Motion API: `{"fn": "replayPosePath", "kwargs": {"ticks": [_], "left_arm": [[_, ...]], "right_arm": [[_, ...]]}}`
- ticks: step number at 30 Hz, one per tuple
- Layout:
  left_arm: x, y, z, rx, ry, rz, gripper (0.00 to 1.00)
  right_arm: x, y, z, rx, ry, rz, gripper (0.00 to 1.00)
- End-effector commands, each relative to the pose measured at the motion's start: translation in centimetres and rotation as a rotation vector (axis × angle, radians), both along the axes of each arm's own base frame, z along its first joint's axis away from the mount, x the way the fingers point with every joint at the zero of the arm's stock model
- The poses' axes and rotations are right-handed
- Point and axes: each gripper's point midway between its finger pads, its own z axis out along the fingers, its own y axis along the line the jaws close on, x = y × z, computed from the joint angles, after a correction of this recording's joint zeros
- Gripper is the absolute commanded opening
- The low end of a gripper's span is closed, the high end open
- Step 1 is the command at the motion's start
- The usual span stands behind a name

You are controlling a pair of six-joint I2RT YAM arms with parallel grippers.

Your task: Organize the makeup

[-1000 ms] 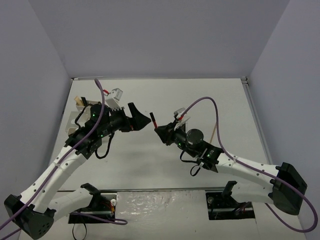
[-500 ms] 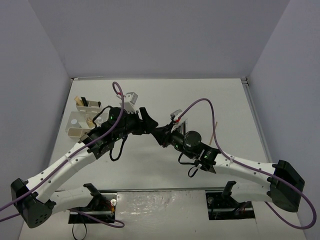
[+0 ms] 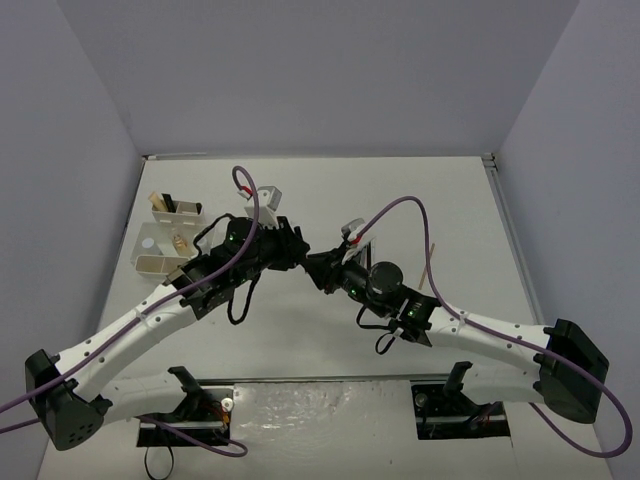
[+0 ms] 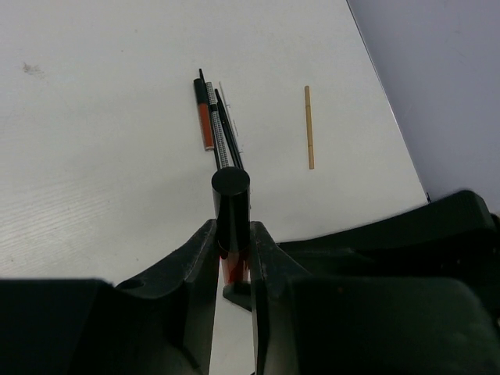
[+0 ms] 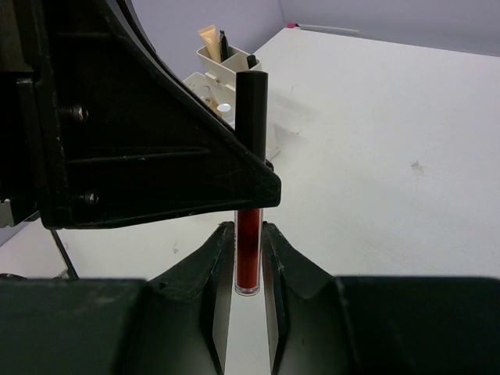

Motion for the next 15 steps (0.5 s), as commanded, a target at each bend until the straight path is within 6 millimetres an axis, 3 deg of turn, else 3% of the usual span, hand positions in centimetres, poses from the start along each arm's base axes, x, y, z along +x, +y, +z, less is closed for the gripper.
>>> {"fn": "replayPosePath", "kwargs": {"ticks": [1,4,6,12,15], "left_arm": [[0.5,-0.8,5.5,-0.078,-0.145,-0.016,0.00],[1.1,0.9,5.4,-0.002,-0.174,0.043,0.00],[1.9,2.8,6.0,0.059,-0.213,0.121,0.00],[5.2,9.4,6.4,0.268,-0.265,0.310,0.00],[8.3,14.2,6.8,0.324,-0.282,0.441,0.00]], "right_arm": [[0.0,0.6,4.7,0.121,-0.073,0.008,0.45],[0.3,0.3,4.5,0.099,-0.067,-0.013,0.71],[0.7,-0.2,4.1,0.063,-0.053,-0.049,0.81],[1.5,-2.4,2.2,-0.032,-0.013,-0.149,0.93],[1.3,-3.3,1.8,-0.043,-0.009,-0.173,0.94]]}}
